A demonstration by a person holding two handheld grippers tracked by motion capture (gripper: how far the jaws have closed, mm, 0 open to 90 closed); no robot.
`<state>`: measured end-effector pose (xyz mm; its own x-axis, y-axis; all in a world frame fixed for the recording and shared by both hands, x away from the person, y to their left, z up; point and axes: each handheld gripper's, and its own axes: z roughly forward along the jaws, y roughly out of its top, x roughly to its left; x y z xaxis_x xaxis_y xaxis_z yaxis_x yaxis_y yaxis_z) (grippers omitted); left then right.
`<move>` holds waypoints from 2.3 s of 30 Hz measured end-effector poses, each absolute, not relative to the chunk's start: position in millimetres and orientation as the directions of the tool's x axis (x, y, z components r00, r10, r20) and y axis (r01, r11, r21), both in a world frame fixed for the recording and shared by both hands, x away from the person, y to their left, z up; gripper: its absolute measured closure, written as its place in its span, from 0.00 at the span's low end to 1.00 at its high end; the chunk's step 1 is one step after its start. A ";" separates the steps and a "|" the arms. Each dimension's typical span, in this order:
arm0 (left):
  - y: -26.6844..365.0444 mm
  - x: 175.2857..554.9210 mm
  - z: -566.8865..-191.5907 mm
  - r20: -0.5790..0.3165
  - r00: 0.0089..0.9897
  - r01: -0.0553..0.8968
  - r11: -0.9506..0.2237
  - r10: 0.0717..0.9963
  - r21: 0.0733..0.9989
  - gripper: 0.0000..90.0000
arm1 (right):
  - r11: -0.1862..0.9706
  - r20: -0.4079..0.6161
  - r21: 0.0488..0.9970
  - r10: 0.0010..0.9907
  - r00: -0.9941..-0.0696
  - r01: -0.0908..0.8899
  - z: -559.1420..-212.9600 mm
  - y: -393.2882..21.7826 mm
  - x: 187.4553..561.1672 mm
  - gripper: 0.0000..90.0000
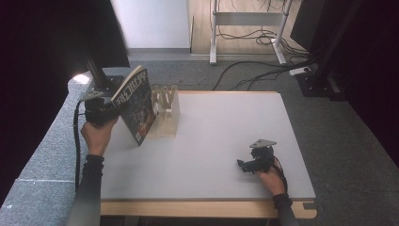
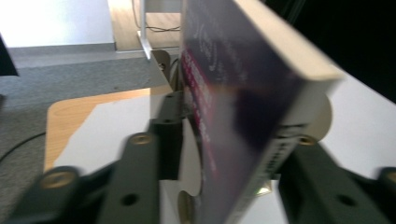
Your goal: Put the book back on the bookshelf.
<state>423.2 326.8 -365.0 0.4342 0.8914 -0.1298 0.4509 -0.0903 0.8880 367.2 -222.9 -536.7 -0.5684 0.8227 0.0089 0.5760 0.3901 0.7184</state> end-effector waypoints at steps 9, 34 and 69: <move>332.3 410.5 -362.4 -0.158 0.499 0.453 -0.101 0.852 0.886 0.17 | 0.391 0.008 0.719 0.822 -0.569 0.574 -536.6 -222.9 367.4 0.00; 302.6 348.6 -366.0 -0.057 0.652 0.404 -0.283 0.756 0.870 0.00 | 0.393 0.005 0.719 0.822 -0.569 0.574 -536.2 -222.7 367.3 0.00; 224.5 355.5 -528.5 -0.010 0.772 0.482 -0.575 0.636 0.661 0.00 | 0.391 0.004 0.721 0.823 -0.568 0.571 -536.9 -222.5 366.0 0.00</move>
<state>355.5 224.5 -528.5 0.7720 0.6355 -0.0098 0.4820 -0.5753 0.6608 366.0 -222.5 -536.9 -0.5684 0.8227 0.0039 0.5714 0.3914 0.7214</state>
